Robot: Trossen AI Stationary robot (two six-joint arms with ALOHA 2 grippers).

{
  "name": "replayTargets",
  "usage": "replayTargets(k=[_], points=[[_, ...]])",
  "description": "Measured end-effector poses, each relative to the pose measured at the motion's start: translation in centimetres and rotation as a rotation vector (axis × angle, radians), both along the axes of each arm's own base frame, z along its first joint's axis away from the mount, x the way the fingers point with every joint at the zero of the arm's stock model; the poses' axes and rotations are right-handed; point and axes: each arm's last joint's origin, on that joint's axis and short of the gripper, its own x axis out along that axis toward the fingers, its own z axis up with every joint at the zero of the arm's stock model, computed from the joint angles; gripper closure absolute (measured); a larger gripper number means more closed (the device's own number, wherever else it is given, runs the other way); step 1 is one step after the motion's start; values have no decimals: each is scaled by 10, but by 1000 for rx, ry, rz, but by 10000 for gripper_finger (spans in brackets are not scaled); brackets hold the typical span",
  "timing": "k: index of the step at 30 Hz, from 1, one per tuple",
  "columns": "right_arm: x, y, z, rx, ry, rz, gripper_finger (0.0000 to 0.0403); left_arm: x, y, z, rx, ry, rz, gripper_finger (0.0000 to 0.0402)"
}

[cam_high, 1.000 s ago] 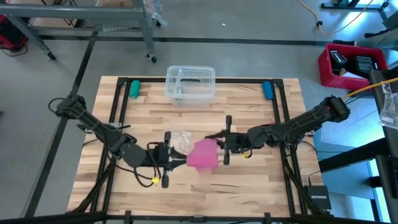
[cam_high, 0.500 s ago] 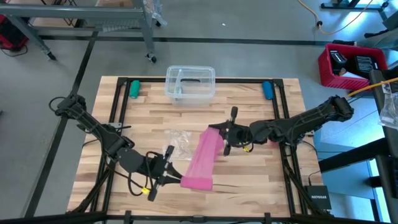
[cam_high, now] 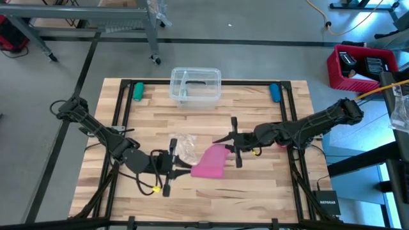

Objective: Roll bandage
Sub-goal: Roll the pink bandage

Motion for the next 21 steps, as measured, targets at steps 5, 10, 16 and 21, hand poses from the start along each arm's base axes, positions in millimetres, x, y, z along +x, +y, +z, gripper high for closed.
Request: replayTargets(k=[5, 10, 16, 21], points=[[-2, 0, -11, 115, 120, -17, 325, 4, 7, -1, 9, 10, 40, 386], [-11, -2, -11, 143, 185, -31, 249, 5, 10, -1, 9, 10, 54, 386], [-26, -4, 4, 204, 163, 68, 176, 6, 10, 0, 8, 3, 54, 386], [-36, -8, 19, 187, 76, 40, 156, 6, 10, 0, 4, -3, 56, 386]])
